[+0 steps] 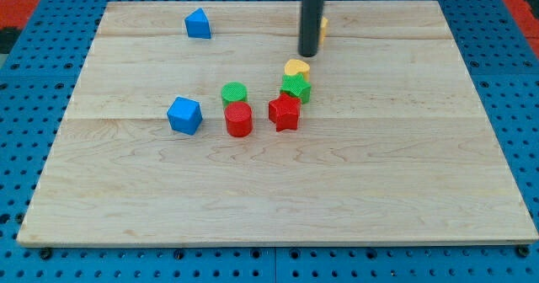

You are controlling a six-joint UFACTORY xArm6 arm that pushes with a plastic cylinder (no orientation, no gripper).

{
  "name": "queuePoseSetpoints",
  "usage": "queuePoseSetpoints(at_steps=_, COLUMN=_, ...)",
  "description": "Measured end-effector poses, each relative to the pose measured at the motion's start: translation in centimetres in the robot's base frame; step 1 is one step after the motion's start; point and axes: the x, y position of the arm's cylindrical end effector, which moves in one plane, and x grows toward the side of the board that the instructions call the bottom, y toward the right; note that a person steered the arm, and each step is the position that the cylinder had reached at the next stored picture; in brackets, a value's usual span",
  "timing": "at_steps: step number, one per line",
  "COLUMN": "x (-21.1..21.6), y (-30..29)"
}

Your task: Separate the heart from the green star

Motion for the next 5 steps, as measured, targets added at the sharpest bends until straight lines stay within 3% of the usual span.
queuePoseSetpoints(at_steps=1, x=2.6, y=-4.2)
queuePoseSetpoints(at_steps=2, x=5.2, y=-1.2)
queuePoseSetpoints(at_steps=4, x=7.2, y=10.6)
queuePoseSetpoints(at_steps=5, x=8.7, y=10.5)
